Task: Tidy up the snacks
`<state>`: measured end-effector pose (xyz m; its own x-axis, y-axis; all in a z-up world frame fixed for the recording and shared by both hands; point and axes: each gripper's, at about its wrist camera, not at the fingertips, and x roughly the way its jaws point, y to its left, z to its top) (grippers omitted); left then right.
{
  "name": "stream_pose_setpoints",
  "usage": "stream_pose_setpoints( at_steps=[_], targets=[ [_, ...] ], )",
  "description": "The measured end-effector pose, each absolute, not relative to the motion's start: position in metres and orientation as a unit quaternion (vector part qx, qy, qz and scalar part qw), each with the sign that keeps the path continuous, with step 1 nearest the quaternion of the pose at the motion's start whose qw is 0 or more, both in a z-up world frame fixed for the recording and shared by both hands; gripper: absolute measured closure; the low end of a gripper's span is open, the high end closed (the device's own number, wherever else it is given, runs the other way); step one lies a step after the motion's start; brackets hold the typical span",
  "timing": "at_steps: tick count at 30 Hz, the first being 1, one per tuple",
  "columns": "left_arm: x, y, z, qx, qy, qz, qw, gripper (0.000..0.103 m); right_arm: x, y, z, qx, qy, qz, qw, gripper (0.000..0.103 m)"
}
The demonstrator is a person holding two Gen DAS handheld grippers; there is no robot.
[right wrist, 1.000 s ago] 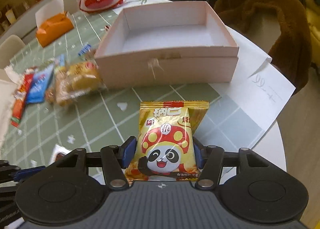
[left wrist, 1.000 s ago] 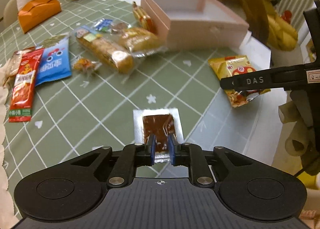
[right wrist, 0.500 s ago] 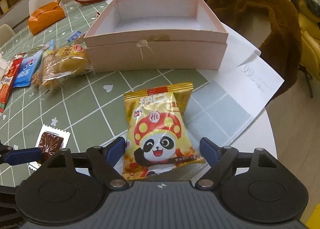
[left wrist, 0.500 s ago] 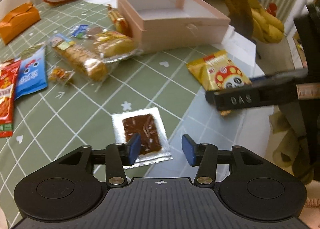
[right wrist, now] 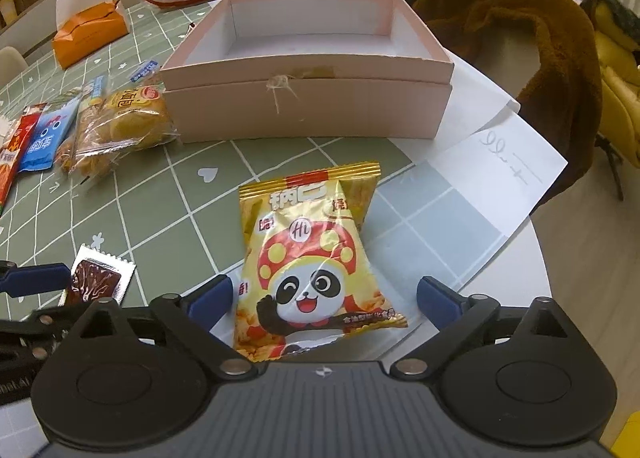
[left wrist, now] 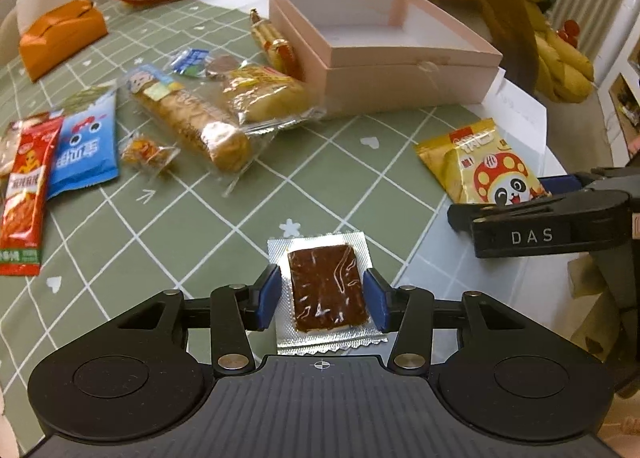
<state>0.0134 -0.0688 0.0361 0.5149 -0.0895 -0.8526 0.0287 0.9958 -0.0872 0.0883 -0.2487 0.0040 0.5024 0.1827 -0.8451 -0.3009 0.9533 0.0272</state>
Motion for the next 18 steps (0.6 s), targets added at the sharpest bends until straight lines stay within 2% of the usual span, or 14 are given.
stream_pose_setpoints(
  at_steps=[1, 3, 4, 5, 7, 9, 10, 11, 18],
  targets=[
    [0.014, -0.068, 0.037, -0.035, 0.494, -0.033, 0.868, 0.053, 0.088, -0.248, 0.004, -0.062, 0.477, 0.14, 0.865, 0.006],
    [0.012, -0.068, 0.037, -0.042, 0.492, -0.031, 0.869, 0.054, 0.086, -0.246, 0.007, -0.065, 0.468, 0.148, 0.869, 0.019],
    [0.01, -0.069, 0.036, -0.035, 0.488, -0.035, 0.871, 0.06, 0.085, -0.243, 0.01, -0.07, 0.465, 0.156, 0.869, 0.033],
    [0.008, -0.071, 0.036, -0.03, 0.485, -0.044, 0.873, 0.06, 0.083, -0.24, 0.012, -0.074, 0.466, 0.164, 0.866, 0.041],
    [0.004, -0.075, 0.037, -0.02, 0.479, -0.058, 0.876, 0.062, 0.082, -0.237, 0.016, -0.074, 0.47, 0.175, 0.862, 0.042],
    [-0.003, -0.078, 0.039, 0.002, 0.46, -0.06, 0.886, 0.083, 0.081, -0.237, 0.021, -0.072, 0.47, 0.182, 0.861, 0.044],
    [-0.004, -0.078, 0.04, 0.005, 0.46, -0.06, 0.886, 0.097, 0.08, -0.237, 0.023, -0.071, 0.469, 0.184, 0.861, 0.044],
    [-0.003, -0.075, 0.04, -0.003, 0.462, -0.063, 0.885, 0.094, 0.079, -0.238, 0.026, -0.069, 0.469, 0.188, 0.86, 0.044],
    [-0.005, -0.061, 0.038, -0.03, 0.462, -0.042, 0.885, 0.092, 0.075, -0.237, 0.036, -0.086, 0.465, 0.198, 0.859, 0.044]
  ],
)
